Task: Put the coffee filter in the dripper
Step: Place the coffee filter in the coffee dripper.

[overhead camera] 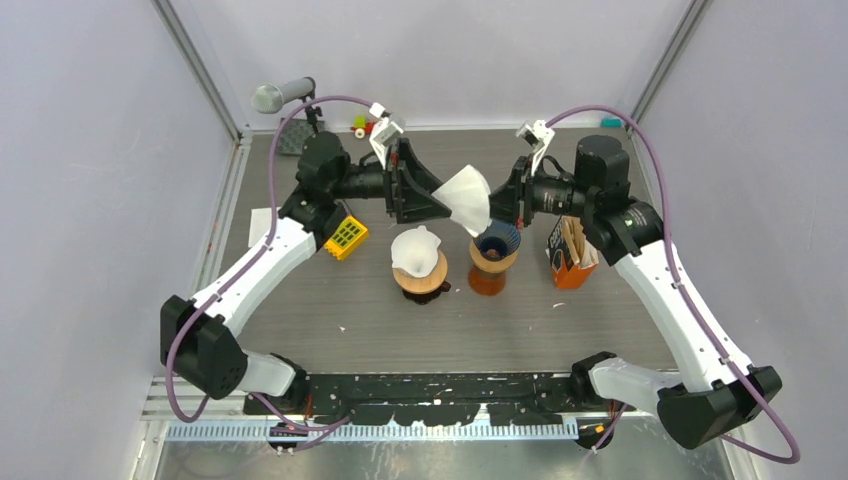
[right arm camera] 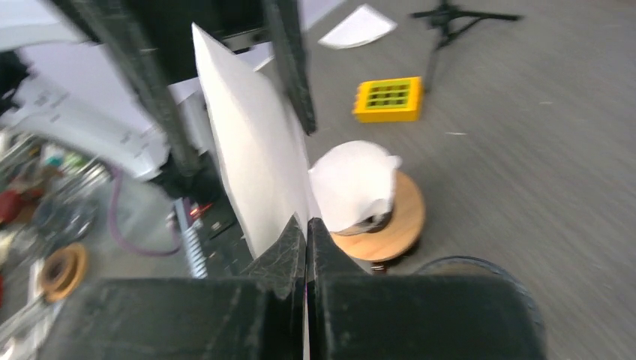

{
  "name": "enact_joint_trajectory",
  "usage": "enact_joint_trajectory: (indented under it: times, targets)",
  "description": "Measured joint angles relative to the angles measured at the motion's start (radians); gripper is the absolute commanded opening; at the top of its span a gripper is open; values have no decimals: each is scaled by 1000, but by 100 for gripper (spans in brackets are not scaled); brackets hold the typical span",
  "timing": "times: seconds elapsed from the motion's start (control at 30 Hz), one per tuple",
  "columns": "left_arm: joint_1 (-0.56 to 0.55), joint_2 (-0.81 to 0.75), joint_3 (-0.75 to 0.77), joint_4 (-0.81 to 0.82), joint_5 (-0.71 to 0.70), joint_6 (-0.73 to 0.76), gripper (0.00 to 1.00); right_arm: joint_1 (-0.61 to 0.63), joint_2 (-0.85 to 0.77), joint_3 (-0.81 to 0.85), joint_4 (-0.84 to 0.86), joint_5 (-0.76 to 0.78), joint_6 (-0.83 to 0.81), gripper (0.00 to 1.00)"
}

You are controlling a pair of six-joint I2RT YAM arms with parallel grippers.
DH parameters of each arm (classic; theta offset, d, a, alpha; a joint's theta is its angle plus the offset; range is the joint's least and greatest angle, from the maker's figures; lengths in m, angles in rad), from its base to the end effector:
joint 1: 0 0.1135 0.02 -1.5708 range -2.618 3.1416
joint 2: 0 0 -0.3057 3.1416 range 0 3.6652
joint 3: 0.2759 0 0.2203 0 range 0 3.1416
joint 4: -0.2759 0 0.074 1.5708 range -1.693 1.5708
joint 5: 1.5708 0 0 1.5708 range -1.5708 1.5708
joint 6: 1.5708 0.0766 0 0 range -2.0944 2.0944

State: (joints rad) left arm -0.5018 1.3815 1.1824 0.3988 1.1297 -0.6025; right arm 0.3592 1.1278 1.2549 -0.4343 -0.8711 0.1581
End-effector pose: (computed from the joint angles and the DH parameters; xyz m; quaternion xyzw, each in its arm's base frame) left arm 0.2180 -0.1986 0.4518 0.3869 0.5549 -0.6315 0.3789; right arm 0.1752 0.1284 0.4388 -0.3214 0.7029 0.4661 0.4306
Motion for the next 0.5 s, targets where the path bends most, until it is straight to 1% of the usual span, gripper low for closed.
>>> enact_joint_trajectory:
  times: [0.03, 0.1, 0.2, 0.27, 0.37, 0.5]
  targets:
    - [0, 0, 31, -73, -36, 45, 74, 0, -1, 14, -13, 43, -2, 0]
    - [-1, 0, 100, -219, -122, 129, 85, 2, -5, 44, -36, 175, 5, 1]
    - [-18, 3, 216, -428, -306, 254, 93, 7, -6, 74, -65, 354, 38, 0]
    - [-40, 11, 277, -522, -426, 316, 95, 13, -1, 89, -80, 467, 75, 1]
    - [-118, 45, 362, -647, -616, 406, 95, 26, 19, 101, -92, 588, 135, 0]
    - [-245, 119, 428, -753, -811, 494, 95, 32, 55, 101, -100, 670, 220, 0]
